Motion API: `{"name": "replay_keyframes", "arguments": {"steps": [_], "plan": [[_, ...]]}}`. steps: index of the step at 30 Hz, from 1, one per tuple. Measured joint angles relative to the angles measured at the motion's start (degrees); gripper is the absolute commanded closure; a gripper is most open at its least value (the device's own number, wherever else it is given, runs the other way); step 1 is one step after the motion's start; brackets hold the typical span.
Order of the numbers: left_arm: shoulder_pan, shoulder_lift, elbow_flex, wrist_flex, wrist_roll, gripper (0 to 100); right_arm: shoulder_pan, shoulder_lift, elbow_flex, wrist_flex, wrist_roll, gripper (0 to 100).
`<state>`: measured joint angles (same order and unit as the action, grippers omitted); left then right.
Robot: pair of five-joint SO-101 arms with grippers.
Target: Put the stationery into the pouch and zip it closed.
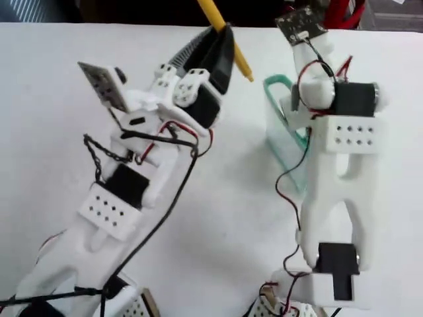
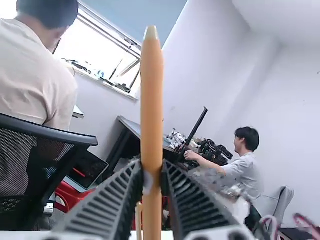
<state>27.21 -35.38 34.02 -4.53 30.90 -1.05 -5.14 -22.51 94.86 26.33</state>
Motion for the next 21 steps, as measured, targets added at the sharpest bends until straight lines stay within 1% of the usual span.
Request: {"name": "replay_keyframes", "arguments": {"steps": [4,7,9,10,13,16,18,21], "plan": [[0.44,6.77,0.0,-4.22,0.0,98,-0.44,0.53,1.32,0.0,-0.09,84.0],[-0.7,10.11,0.09,-4.4,-2.99,98,0.44,0.35,3.34,-0.79,-0.09,84.1],[-2.37,9.85,0.0,-2.11,-2.29,98,0.88,0.44,4.04,-1.23,-0.18,87.0],[-2.9,9.23,-0.18,-0.53,-0.62,98,0.97,0.35,4.13,-1.14,-0.18,89.5],[-2.02,6.15,-0.35,2.81,2.2,98,0.79,0.35,4.22,-1.14,-0.18,93.7],[0.18,2.81,-0.35,3.08,2.81,98,0.7,0.09,4.31,0.44,-0.26,94.9],[1.58,1.93,-0.7,3.08,2.99,98,0.62,-0.44,4.31,1.14,-0.09,97.6],[3.08,1.85,-0.79,2.29,3.16,98,0.62,-1.76,4.31,1.49,-0.09,97.8]]}}
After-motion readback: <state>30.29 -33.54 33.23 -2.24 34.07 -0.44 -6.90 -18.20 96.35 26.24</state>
